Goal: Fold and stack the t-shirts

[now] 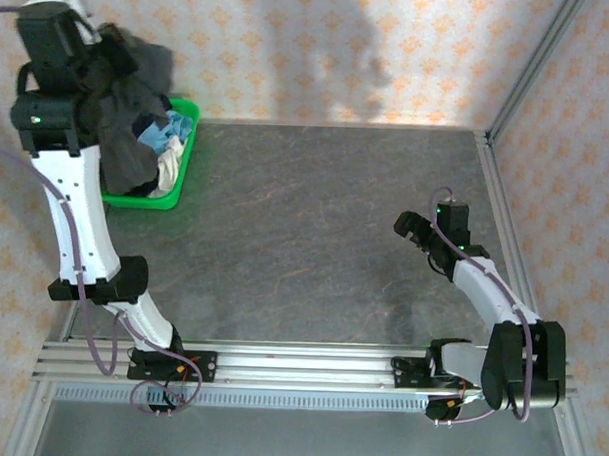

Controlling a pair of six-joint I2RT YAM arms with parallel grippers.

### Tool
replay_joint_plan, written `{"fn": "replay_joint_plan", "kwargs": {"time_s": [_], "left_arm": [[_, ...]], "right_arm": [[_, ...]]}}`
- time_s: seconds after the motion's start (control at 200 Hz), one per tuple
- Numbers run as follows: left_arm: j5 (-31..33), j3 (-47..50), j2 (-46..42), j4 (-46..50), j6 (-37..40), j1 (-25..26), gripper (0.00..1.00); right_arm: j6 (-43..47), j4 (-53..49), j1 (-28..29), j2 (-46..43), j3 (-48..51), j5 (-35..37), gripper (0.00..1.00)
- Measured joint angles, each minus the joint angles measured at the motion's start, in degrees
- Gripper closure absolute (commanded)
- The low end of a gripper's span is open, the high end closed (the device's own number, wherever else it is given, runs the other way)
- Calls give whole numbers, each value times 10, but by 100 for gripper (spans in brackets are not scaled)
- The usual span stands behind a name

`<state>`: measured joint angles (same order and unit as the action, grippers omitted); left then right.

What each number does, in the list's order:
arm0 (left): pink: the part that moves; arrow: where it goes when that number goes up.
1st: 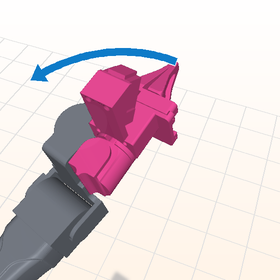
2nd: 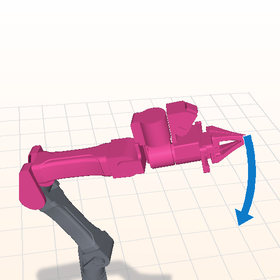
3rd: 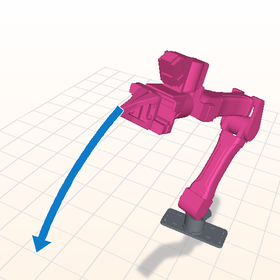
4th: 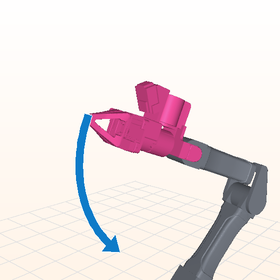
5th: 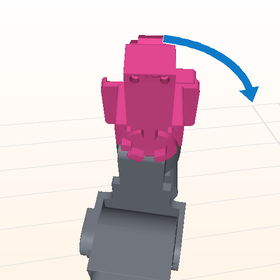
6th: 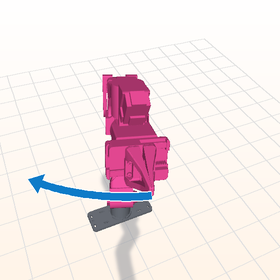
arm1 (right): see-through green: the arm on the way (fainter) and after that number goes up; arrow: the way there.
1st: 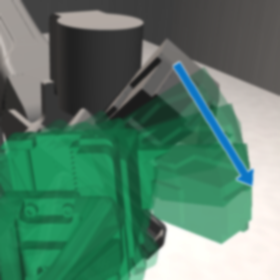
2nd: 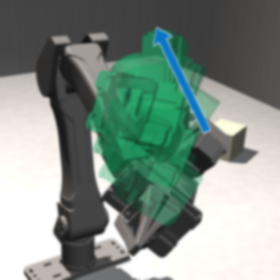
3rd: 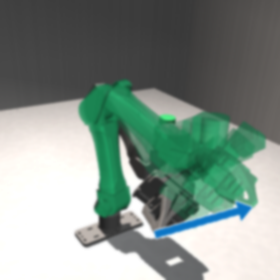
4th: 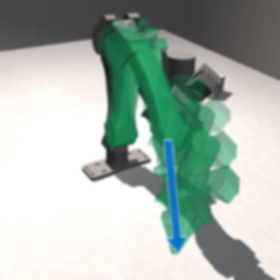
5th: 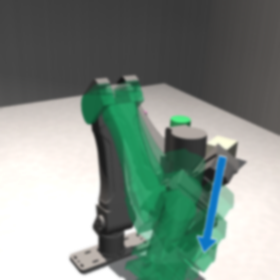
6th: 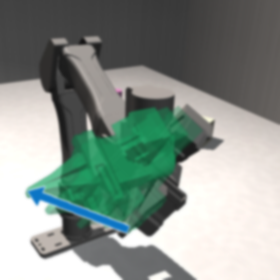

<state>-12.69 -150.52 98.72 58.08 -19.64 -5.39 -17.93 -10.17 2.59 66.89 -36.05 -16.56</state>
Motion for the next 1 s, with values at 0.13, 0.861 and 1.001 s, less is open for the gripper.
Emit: {"fn": "replay_joint_plan", "kwargs": {"time_s": [0.13, 0.861, 1.001], "left_arm": [[-48, -9, -8, -31, 1, 106, 100], [-18, 546, -35, -167, -80, 90, 0], [31, 636, -7, -140, -74, 89, 0]], "right_arm": [[0, 0, 0, -14, 1, 0, 1], [-42, -27, 0, -64, 27, -35, 10], [-66, -40, 10, -61, 43, -54, 11]]}}
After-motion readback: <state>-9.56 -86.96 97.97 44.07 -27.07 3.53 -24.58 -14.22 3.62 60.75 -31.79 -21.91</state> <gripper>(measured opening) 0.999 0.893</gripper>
